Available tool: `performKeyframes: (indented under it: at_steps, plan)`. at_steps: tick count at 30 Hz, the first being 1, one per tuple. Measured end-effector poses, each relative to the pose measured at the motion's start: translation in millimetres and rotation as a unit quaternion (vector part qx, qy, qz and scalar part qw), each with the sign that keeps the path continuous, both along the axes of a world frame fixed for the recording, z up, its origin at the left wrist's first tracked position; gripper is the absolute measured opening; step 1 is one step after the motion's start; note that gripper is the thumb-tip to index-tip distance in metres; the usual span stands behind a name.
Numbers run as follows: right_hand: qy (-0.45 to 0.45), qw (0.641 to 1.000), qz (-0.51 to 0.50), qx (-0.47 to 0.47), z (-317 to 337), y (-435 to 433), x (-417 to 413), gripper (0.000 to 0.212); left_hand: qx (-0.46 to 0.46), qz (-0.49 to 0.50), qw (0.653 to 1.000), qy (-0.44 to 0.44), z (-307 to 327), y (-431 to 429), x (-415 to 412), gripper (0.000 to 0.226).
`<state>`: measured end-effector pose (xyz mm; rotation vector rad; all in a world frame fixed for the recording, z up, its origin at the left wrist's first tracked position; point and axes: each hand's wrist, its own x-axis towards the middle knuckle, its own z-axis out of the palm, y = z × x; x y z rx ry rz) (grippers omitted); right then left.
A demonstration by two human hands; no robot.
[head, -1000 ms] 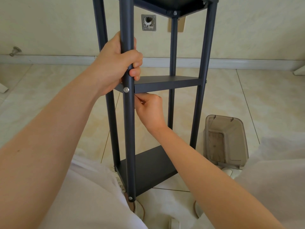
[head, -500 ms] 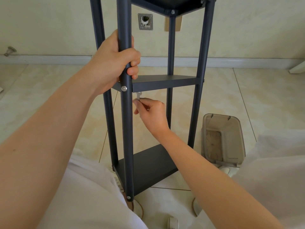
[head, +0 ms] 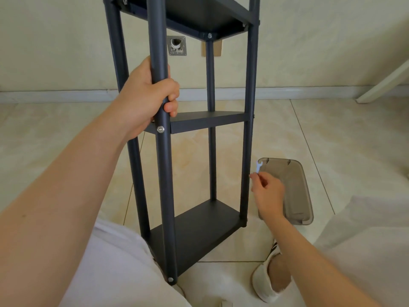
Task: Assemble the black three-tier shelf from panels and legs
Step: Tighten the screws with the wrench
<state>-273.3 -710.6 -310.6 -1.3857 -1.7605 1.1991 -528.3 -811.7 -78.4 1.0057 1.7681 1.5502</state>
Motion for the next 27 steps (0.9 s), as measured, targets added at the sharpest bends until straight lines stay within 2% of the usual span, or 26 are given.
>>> performKeyframes:
  at_steps: [3, 6, 10, 14, 18, 27]
  plan:
    - [-0.044, 0.998, -0.029, -0.026, -8, 23, 15, 0.036, 0.001, 0.007, 1.0, 0.002, 0, 2, 1, 0.027]
    - [-0.156, 0.985, -0.02, -0.069, -26, 48, 30, 0.038, 0.001, 0.016, 1.0, -0.004, 0, 4, 2, 0.026]
    - [-0.302, 0.948, -0.023, -0.099, -48, 65, 41, 0.036, 0.001, 0.015, 1.0, 0.0, 2, 5, 5, 0.026]
    - [-0.4, 0.908, 0.043, -0.119, -65, 62, 43, 0.026, -0.005, 0.013, 1.0, 0.002, 3, 6, 7, 0.026]
    - [-0.427, 0.893, 0.067, -0.126, -74, 61, 47, 0.016, -0.007, 0.013, 1.0, 0.007, 3, 5, 8, 0.027]
    - [-0.419, 0.896, 0.075, -0.124, -82, 63, 40, 0.023, -0.016, 0.011, 1.0, 0.01, 5, 7, 10, 0.027]
